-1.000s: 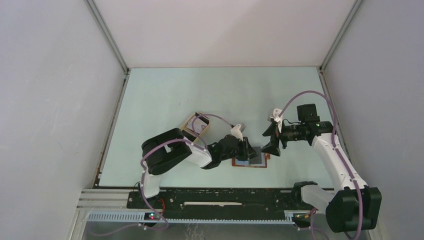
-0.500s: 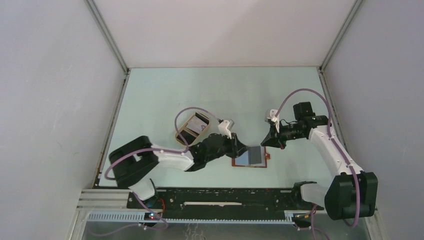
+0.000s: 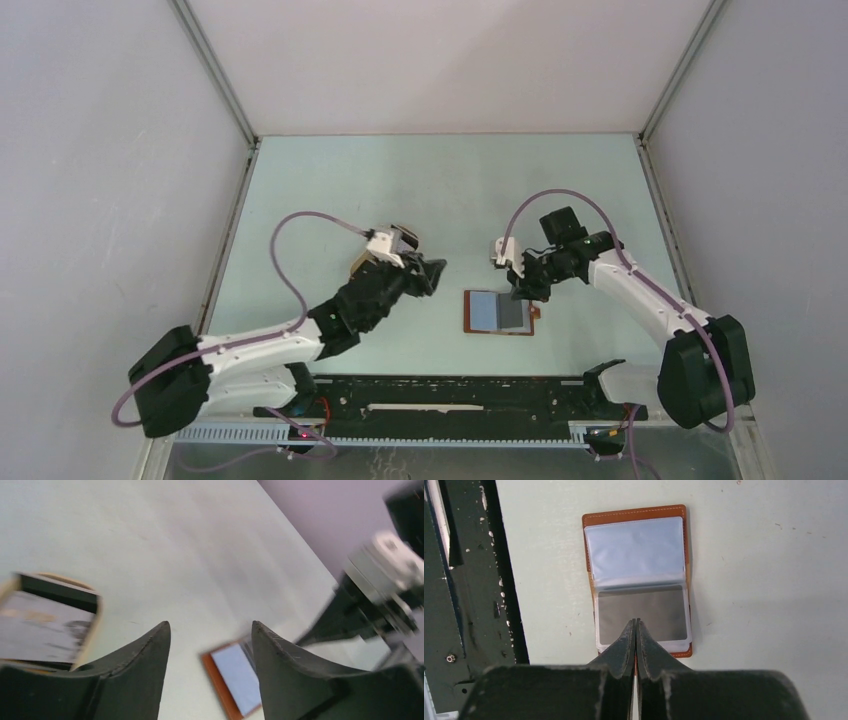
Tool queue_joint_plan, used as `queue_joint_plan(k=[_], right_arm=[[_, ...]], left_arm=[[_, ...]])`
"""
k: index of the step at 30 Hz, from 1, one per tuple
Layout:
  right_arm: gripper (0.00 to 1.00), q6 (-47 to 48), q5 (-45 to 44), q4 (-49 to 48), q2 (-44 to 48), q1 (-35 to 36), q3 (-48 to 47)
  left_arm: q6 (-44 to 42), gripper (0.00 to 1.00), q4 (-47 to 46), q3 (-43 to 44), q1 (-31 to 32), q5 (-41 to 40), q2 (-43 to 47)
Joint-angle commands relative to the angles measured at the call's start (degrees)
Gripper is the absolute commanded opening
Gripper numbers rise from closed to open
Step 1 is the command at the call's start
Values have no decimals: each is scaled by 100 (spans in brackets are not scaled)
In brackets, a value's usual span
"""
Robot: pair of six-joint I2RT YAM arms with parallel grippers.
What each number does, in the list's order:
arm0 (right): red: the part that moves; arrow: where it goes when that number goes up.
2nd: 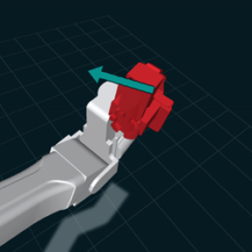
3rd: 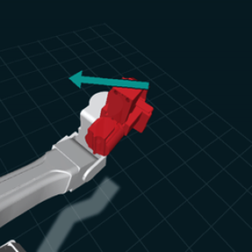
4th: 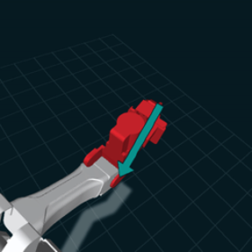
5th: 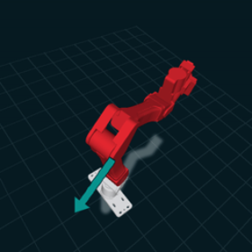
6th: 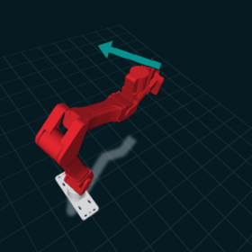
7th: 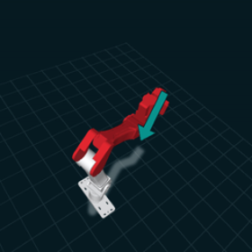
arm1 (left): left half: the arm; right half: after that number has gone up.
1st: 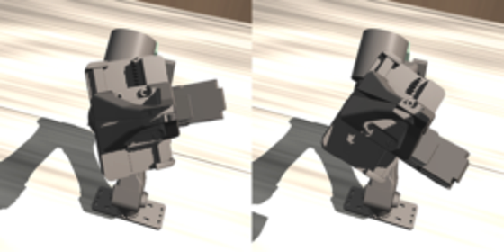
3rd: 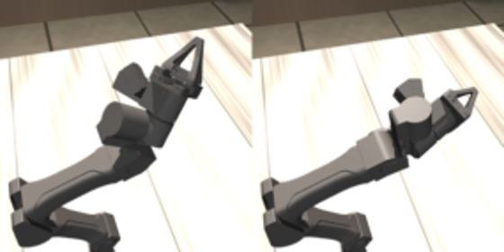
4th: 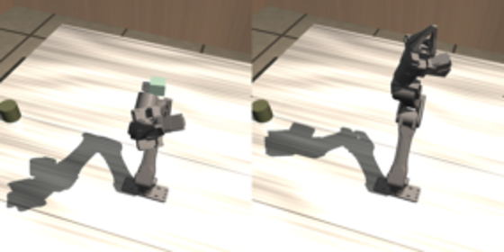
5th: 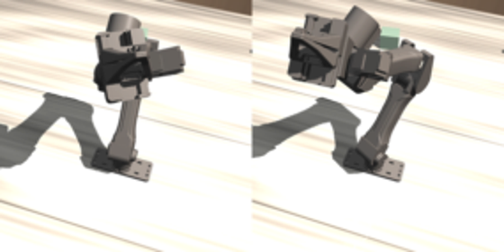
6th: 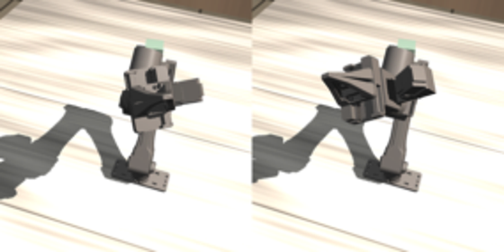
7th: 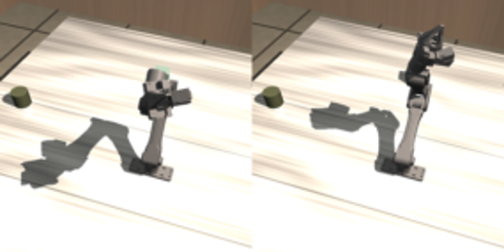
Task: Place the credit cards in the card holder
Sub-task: Pick up the credit card from the card holder.
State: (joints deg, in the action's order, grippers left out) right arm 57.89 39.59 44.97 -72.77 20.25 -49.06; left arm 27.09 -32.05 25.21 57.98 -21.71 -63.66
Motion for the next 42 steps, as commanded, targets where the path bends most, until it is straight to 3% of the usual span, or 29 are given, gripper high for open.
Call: queue_joint_plan(k=[1, 3, 6, 11, 17, 22, 27, 31, 37, 42], right_arm=[[8, -598, -496, -198, -45, 212, -537], [13, -824, -454, -41, -141, 257, -913], [26, -1177, -72, 173, -422, 260, -1639], [34, -2221, 710, 200, -1532, 445, -3081], [34, -3413, 101, 643, -3270, 1167, -5216], [48, -3553, -866, 233, -4051, 1589, -5970], [54, -3636, -1330, 860, -5265, 1845, -7503], [56, -3756, -1341, 779, -5554, 1913, -7738], [56, -3969, -850, 874, -5804, 1900, -8047], [56, -3864, -488, 925, -5812, 1989, -7954]], left_arm=[[138, 71, 468, -352, -897, -231, 663], [582, 77, 487, -471, -1409, 258, 813], [990, 78, 268, -586, -1950, 736, 759], [1137, 75, 203, -427, -2450, 816, 460], [843, 73, 103, -328, -2594, 209, 593], [1169, 72, -330, -701, -2612, 102, 557], [1615, 67, -320, -993, -2660, -159, 772], [2077, 66, -116, -1006, -2906, 240, 683], [2484, 66, -380, -851, -3567, 1874, -69], [2645, 67, -187, -786, -3662, 1907, -177]])
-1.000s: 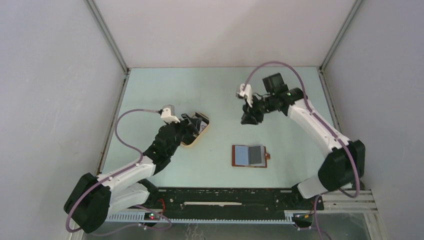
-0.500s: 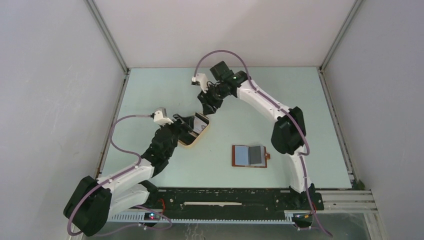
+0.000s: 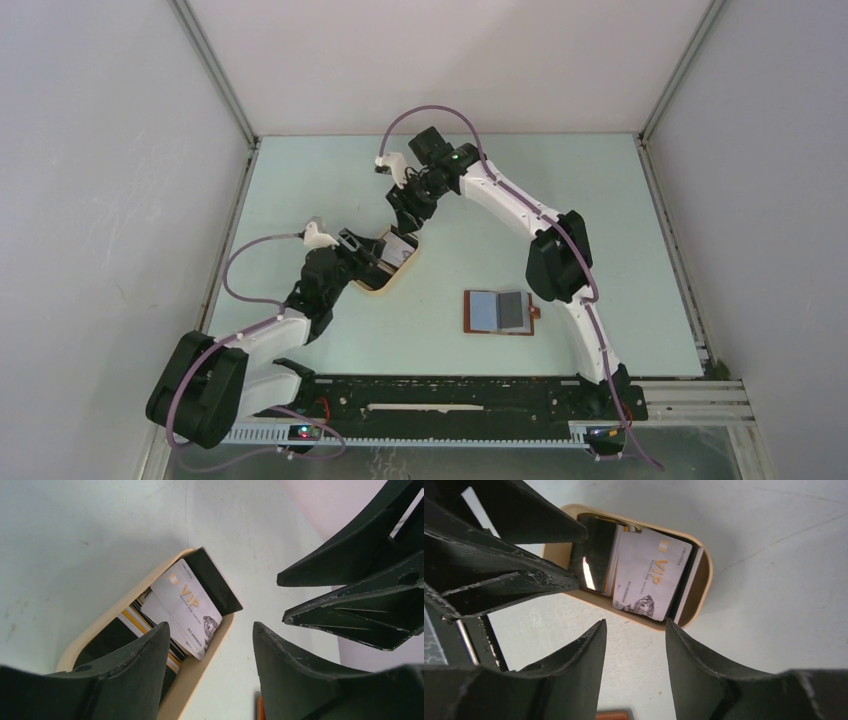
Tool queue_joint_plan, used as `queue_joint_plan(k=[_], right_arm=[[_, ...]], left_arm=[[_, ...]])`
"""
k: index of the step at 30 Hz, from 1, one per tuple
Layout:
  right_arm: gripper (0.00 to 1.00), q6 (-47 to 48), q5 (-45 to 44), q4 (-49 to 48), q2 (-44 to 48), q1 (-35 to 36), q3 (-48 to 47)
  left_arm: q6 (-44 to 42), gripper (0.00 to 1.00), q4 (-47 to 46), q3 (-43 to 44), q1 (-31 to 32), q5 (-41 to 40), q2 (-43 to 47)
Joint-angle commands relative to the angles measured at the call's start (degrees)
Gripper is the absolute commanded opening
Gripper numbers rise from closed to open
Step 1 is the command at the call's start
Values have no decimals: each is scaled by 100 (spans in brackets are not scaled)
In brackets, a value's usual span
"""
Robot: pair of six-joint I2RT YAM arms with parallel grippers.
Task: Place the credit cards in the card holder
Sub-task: Pick up the credit card from the card holder.
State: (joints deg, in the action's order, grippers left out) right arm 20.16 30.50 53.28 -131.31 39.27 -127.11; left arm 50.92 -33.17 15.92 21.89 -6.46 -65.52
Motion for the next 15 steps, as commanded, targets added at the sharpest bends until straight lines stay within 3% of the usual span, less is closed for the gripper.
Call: queue_joint_plan(k=[1, 7, 15], right_arm=[[56, -120, 503, 87, 28, 90, -147], [55, -162, 603, 51, 119, 59, 17], [55, -202, 811, -78, 345, -26, 383]], left_arm=[[283, 67, 10, 177, -53, 363, -19], [361, 66, 1141, 797, -52, 301, -384], [811, 62, 1462, 772, 70, -272, -309]])
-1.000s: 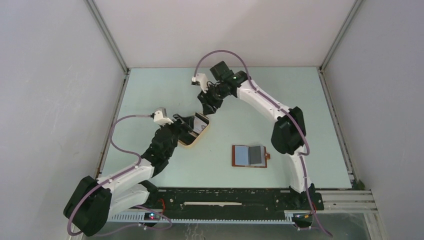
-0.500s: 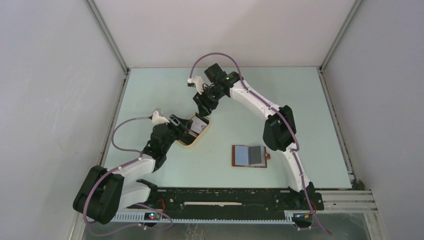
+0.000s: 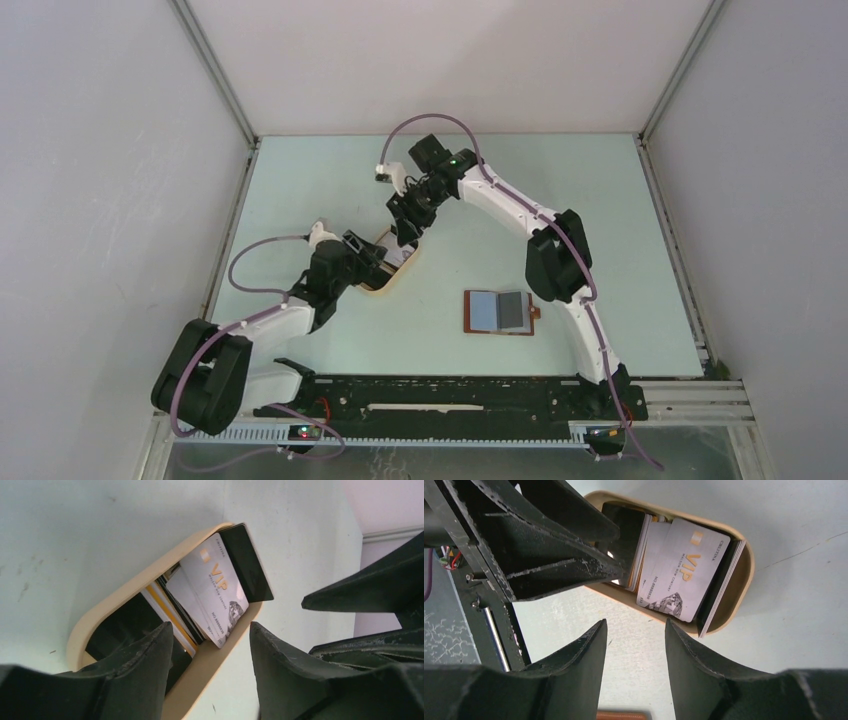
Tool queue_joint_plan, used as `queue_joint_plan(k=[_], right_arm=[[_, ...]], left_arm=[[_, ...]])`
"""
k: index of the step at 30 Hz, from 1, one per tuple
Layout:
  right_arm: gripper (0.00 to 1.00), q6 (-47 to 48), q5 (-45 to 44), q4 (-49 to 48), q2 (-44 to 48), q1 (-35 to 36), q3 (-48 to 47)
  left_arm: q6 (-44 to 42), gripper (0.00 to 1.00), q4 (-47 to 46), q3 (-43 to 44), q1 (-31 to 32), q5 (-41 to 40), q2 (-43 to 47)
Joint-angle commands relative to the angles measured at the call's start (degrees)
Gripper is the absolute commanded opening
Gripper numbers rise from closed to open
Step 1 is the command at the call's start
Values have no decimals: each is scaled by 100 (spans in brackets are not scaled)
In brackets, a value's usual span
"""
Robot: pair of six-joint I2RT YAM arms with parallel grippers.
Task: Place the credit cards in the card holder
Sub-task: Pick up the credit card from the card holder.
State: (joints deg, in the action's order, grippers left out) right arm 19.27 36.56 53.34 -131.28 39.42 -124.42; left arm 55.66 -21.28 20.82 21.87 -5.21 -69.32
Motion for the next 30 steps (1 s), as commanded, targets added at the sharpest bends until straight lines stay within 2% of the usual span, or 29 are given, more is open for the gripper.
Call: queue_joint_plan(k=[1, 13, 19, 30], right_arm=[[54, -108, 228, -91, 370, -54, 158], [53, -91, 548, -267, 841, -234, 643], [53, -89, 711, -377, 1072, -352, 854], [53, -82, 991, -499, 1395, -556, 1157]], left_arm=[[392, 61, 318, 316, 103, -485, 48], [1145, 52, 595, 704, 587, -1776, -422], [1448, 49, 1019, 889, 770, -2345, -484], [1785, 49, 1350, 1132, 827, -2458, -748]])
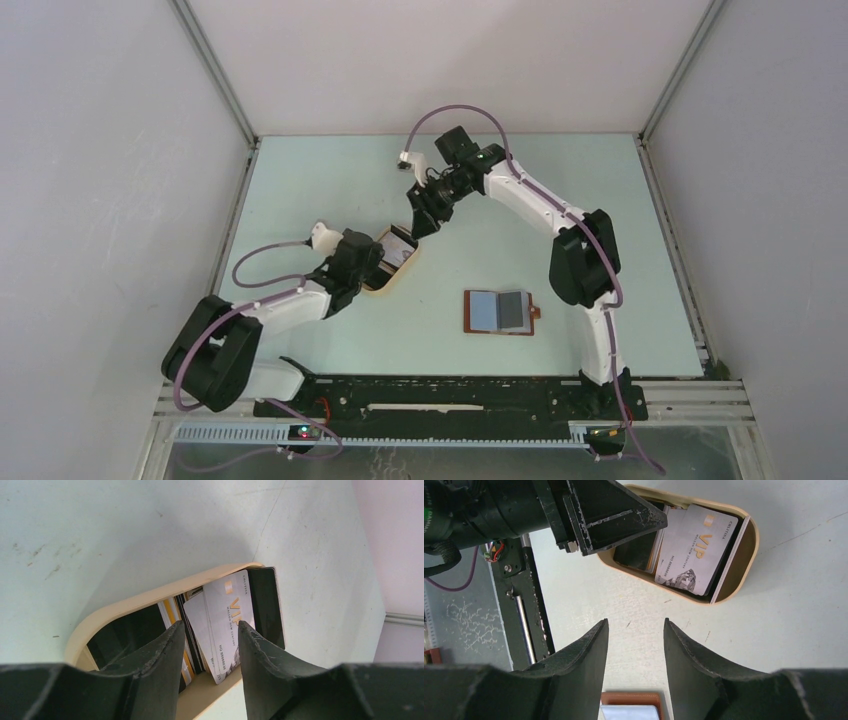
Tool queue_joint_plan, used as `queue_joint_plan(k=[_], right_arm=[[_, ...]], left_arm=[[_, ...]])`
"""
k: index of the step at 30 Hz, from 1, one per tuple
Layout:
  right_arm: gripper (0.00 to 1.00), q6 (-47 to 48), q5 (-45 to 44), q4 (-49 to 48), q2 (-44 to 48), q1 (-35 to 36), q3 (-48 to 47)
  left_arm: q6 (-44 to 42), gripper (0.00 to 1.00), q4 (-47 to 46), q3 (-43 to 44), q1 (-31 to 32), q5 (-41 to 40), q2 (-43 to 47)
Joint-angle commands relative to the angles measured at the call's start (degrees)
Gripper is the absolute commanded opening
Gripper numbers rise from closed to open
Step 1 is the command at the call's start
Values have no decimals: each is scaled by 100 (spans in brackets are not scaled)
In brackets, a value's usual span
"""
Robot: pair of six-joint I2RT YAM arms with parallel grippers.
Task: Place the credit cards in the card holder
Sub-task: Pick up the credit card from the card holder.
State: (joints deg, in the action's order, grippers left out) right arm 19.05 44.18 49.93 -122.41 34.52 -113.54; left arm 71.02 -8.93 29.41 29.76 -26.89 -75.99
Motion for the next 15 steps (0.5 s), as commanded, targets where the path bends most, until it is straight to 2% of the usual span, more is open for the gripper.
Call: queue_joint_plan(k=[1, 15], right_arm=[[53, -57, 238, -163, 526, -68, 83], [53, -42, 257, -149, 605, -87, 84]], left_arm=[[275, 49, 111, 283, 39, -297, -105], [416, 47, -252, 246, 26, -325, -530]])
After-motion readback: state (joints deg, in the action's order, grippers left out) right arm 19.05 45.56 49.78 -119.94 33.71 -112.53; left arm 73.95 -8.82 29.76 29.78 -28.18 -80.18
